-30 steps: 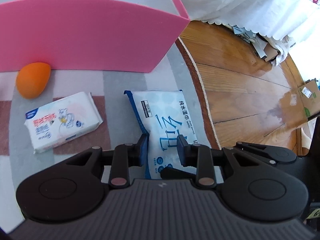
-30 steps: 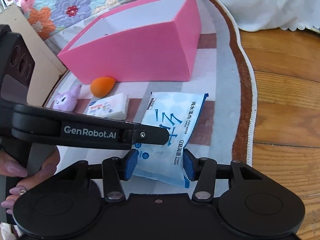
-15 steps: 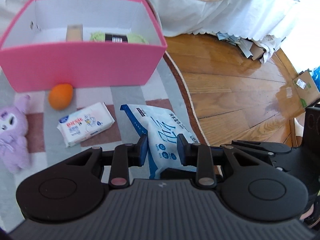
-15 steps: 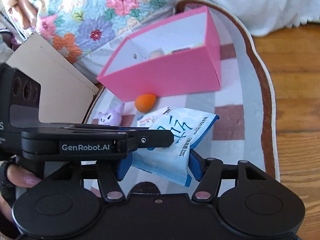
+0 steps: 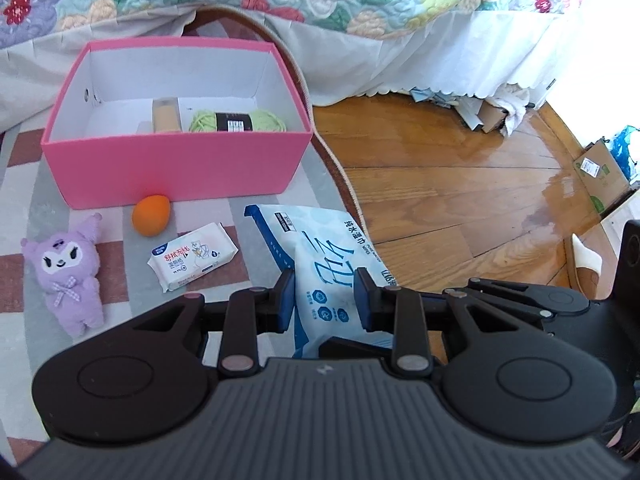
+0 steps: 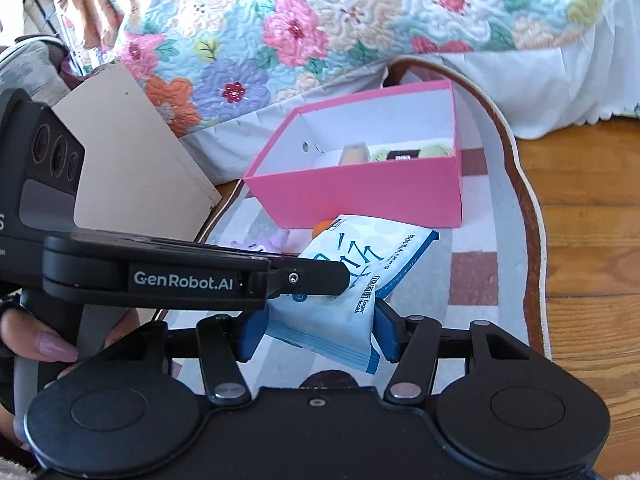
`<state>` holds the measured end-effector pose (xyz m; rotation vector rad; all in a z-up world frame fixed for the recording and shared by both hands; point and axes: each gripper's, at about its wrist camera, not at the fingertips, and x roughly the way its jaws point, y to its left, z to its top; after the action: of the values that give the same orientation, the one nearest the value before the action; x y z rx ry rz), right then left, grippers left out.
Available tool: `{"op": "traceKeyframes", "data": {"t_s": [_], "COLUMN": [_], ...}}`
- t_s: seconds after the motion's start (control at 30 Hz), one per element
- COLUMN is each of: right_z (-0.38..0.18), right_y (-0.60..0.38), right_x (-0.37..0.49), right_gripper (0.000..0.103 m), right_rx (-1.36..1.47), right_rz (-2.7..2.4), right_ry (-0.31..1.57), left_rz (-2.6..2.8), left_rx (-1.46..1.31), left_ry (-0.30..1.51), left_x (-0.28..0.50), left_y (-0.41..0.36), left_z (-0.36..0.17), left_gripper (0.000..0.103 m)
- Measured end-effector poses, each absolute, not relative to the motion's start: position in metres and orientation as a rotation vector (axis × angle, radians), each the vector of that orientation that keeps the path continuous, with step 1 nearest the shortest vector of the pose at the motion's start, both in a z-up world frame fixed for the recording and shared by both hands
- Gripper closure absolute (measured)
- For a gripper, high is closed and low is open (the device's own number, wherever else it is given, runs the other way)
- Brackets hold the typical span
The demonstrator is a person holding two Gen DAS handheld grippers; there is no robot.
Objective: Organize objects
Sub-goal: 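Lift the wipes pack with the right gripper and release it into the pink box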
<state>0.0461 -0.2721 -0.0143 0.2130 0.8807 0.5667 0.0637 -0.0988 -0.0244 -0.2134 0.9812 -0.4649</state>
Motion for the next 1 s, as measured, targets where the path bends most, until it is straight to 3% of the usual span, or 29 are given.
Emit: {"op": "traceKeyframes", "data": {"t_s": [0.5, 1.0], "right_z": [0.061, 0.101], "right_y": [-0.247, -0.210], "right_x": [0.025, 0.096], "right_gripper": [0.042, 0.042], "right_rx": [0.145, 0.005], "right_rz": [0.558, 0.602], "right_ry": [0.795, 0.658], "left_rz": [-0.527, -0.448], "left_rx": [-0.163, -0.204], "left_ry": [0.883, 0.842], "left_x": [0.050, 0.136], "left_y": [-0.074, -0.045], "left_z": [0.053, 0.090], "left_gripper": [0.074, 0.074]}}
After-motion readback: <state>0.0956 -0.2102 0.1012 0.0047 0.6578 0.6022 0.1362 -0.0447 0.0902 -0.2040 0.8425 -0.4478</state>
